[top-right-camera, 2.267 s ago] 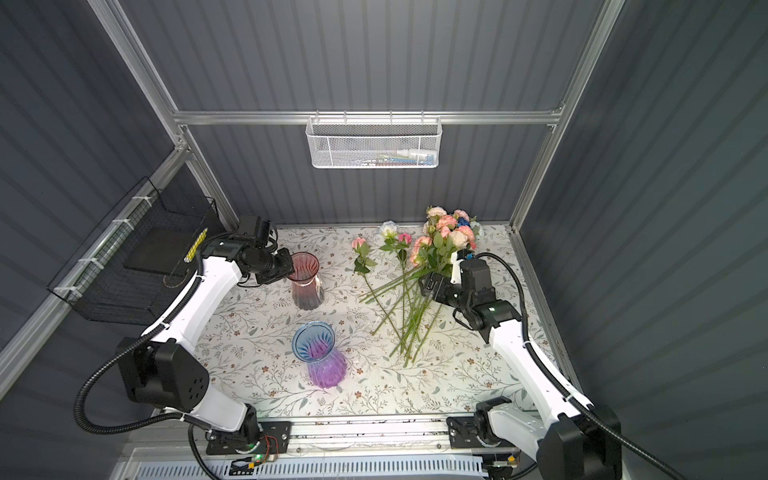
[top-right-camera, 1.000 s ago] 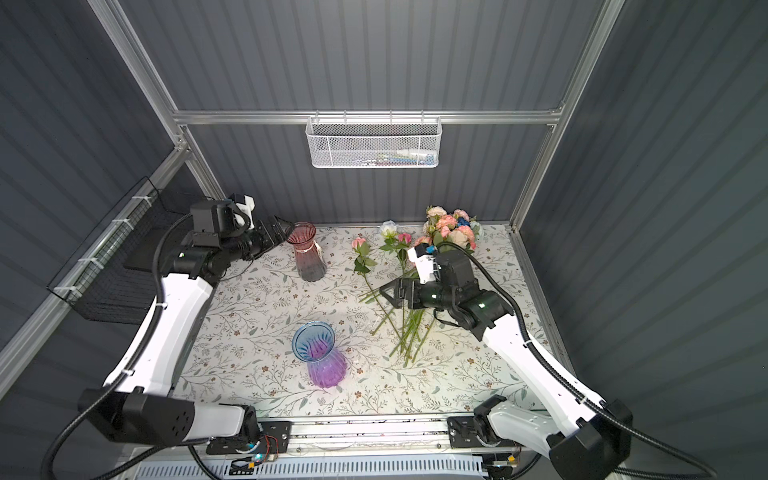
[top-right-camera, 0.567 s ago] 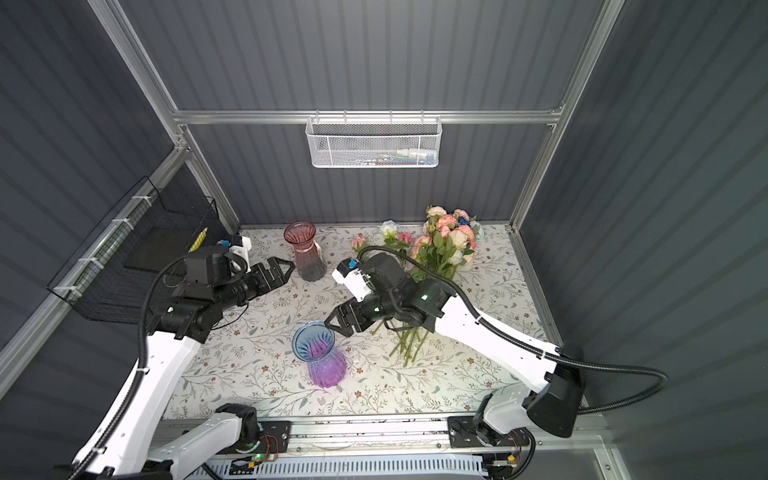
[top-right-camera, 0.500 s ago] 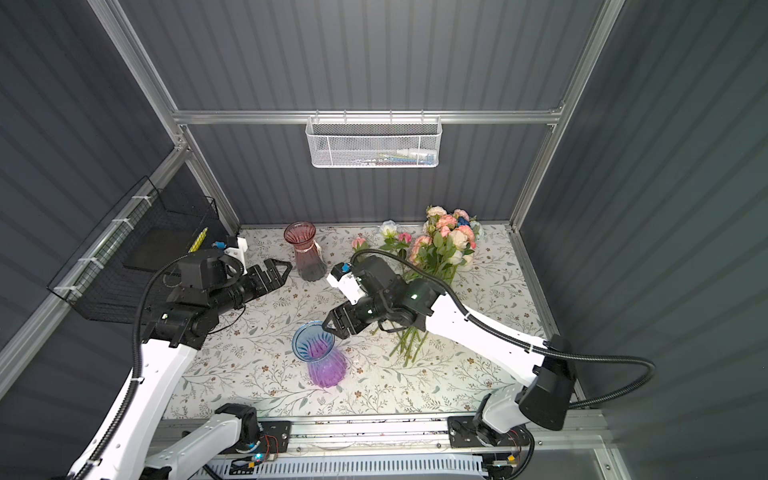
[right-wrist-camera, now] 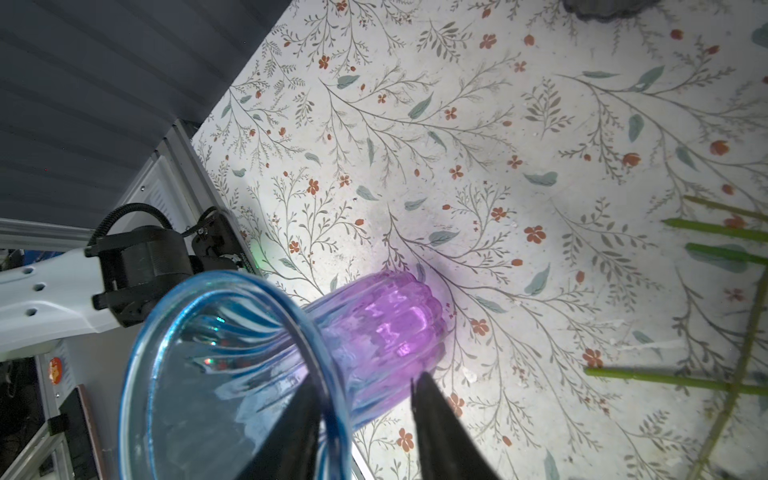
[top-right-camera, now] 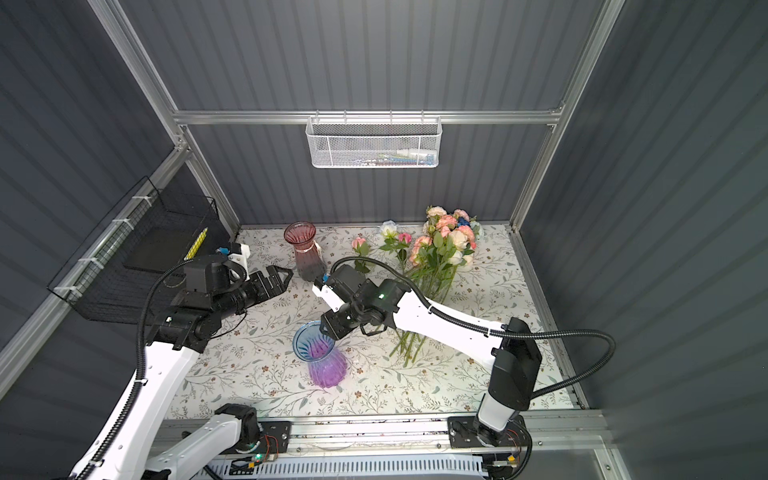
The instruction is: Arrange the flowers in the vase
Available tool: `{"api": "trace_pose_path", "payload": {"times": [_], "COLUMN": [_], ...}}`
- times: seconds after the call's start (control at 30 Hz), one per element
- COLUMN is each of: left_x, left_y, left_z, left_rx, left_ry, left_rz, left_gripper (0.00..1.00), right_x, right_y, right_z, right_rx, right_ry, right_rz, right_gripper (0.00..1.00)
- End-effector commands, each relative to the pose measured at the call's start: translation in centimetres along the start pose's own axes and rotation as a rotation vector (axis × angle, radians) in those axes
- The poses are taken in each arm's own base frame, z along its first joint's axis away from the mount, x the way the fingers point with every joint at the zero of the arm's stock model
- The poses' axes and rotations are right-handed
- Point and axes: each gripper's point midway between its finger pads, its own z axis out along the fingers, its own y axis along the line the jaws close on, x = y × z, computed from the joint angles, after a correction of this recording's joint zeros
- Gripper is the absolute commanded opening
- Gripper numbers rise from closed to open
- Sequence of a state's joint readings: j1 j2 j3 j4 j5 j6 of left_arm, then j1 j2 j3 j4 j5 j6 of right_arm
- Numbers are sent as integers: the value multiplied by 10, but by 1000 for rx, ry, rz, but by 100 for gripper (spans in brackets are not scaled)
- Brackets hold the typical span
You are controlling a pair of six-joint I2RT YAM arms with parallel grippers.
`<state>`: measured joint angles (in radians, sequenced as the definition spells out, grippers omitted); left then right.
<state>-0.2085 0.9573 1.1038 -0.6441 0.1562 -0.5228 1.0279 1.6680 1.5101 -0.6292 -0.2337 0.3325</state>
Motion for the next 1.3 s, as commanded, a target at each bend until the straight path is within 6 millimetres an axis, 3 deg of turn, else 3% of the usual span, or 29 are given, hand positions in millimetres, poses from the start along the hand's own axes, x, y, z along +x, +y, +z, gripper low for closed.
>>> {"api": "trace_pose_path", "payload": {"times": [0.0,0.13,0.2,0.67,0.9,1.07,1.27], "left_x": [6,7,7,12,14,16,18], "left_y": [5,5,5,5,5,5,6], "left_z": [-2,0,1,7,8,10,13], "left_rx": [-13,-13,-12,-4,-2,1,6], "left_ry": [11,21,23,47,59,65,74], "left_rz": [24,24,21,7,5,5,-5], "left_gripper": [100,99,100,99,100,99,100], "right_x": [2,-5,-9,-64,-69,-67,-76], "right_y": [-7,-19,-29,-95,-120,-126,-122], "right_z": [0,-4,-7,-21,-23,-21,-36], "right_rx": [44,63,74,112,164,180,179], "right_ry": [21,8,-5,-88,-72,-72,-130], "right_rz": [2,30,50,120,136,144,140], "right_gripper": [25,8,4,1,3,17,61]}}
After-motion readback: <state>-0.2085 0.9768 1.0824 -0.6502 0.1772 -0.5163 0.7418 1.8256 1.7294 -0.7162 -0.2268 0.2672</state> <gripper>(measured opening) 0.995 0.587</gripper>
